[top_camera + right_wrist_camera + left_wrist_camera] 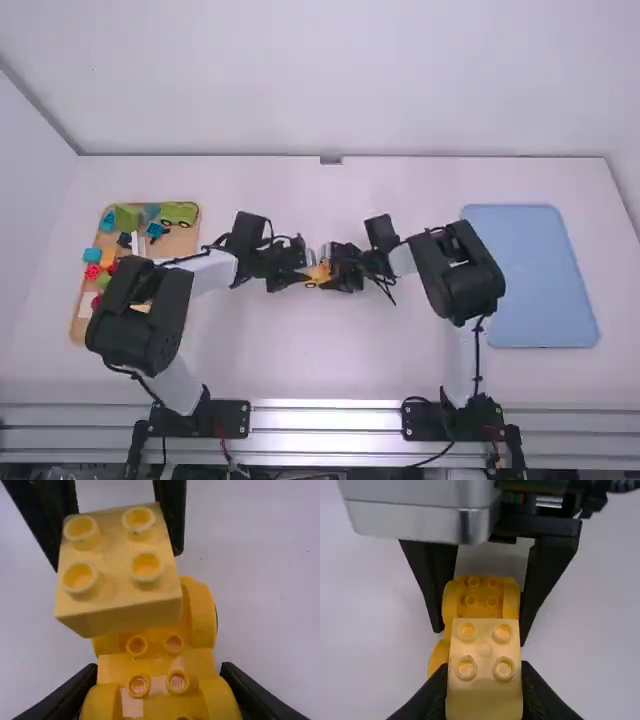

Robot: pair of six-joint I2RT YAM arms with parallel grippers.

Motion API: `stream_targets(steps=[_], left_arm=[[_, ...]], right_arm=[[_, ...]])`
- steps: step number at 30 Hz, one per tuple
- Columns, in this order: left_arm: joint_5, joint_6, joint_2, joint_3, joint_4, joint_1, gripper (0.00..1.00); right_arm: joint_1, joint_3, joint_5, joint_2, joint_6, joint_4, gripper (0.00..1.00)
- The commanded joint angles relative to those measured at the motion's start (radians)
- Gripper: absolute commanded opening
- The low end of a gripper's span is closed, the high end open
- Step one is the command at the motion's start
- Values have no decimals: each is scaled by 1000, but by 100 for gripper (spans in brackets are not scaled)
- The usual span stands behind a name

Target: Assemble lego blocks to make yellow taxi

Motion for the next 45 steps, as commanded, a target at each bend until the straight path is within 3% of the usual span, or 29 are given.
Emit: stream_targets(steps=[1,45], left_arm=[[-1,40,10,16,-2,-8,2],[20,28,94,16,21,-6,2]], right_arm=[[2,-24,36,19,18,-14,47],[8,-24,36,19,0,-54,49]])
